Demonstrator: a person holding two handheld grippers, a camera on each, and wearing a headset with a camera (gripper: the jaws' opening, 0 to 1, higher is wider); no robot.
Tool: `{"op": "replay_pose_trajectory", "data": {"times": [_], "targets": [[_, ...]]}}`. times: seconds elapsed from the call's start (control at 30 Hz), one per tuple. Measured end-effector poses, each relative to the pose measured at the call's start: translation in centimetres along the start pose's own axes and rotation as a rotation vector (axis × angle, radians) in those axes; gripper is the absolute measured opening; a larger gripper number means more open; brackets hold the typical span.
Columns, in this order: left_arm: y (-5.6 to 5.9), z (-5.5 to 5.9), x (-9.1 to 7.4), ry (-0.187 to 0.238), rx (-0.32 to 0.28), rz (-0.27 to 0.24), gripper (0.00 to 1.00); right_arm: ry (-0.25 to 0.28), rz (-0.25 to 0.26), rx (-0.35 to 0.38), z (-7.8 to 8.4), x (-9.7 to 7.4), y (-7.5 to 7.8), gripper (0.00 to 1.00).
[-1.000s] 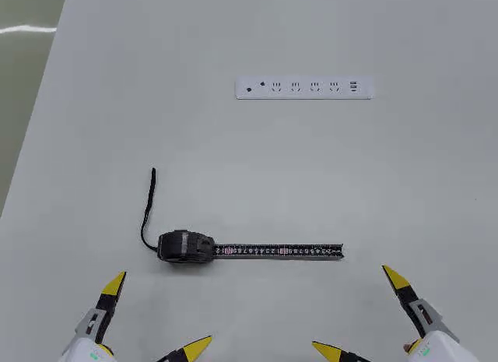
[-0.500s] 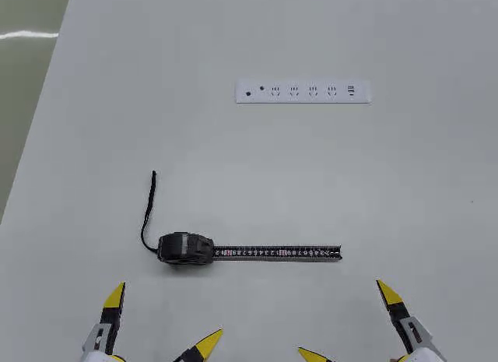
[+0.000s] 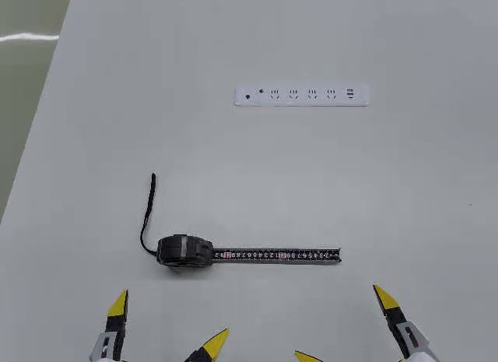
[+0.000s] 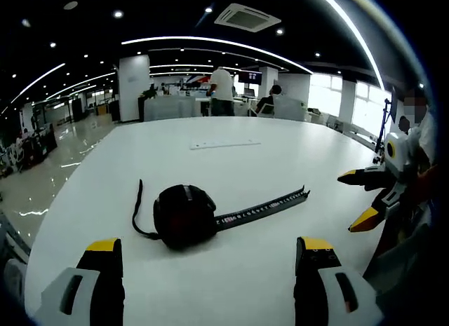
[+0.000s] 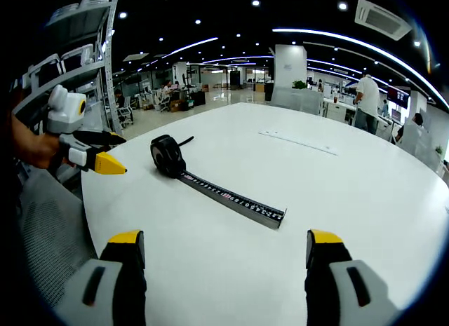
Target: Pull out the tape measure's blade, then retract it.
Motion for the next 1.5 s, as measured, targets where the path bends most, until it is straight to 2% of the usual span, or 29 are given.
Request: {"op": "replay_pose_trajectory", "data": {"times": [0.27,0.37,0.43,0.5,0.57,0.67,0.93,1.2,1.5], "targets": [[0.5,-0.7,0.5,0.009,0.001,-0.027,1.0,-0.014,-0.025,-0.028,0.3,0.3,0.8,0.97],[0.7,-1.2,0.8,0.03,-0.004,-0.048,1.0,-0.022,-0.061,-0.052,0.5,0.5,1.1,0.96],[0.9,-1.3,1.0,0.026,-0.001,-0.059,1.0,-0.023,-0.083,-0.068,0.4,0.6,1.2,0.96],[1.0,-1.5,1.2,0.028,-0.017,-0.074,1.0,-0.011,-0.107,-0.098,0.4,0.8,1.6,0.94],[1.1,-1.5,1.4,0.031,-0.04,-0.079,1.0,-0.023,-0.13,-0.108,0.6,0.9,2.0,0.94],[1.2,-1.3,1.8,0.015,-0.054,-0.082,1.0,-0.025,-0.161,-0.128,0.6,1.1,2.6,0.92],[0.6,-1.2,2.8,0.011,-0.064,-0.132,1.0,-0.036,-0.234,-0.183,0.4,1.7,4.2,0.87],[0.1,-0.7,4.6,-0.014,-0.088,-0.153,0.99,-0.049,-0.29,-0.238,0.0,2.5,6.0,0.79],[-0.5,-0.7,5.8,-0.03,-0.101,-0.172,0.98,-0.071,-0.354,-0.284,-0.3,3.5,7.6,0.72]]}}
Point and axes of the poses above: the centre of the closed fingertips' face, and the gripper's own axes: x roughly forward along the fingers, y roughly to its right, z roughly out of its underside, the point moved 6 cm from there along -x, roughly backward along the fingers, and after that the axes turned 5 degrees about x, right-handed, at the moved point
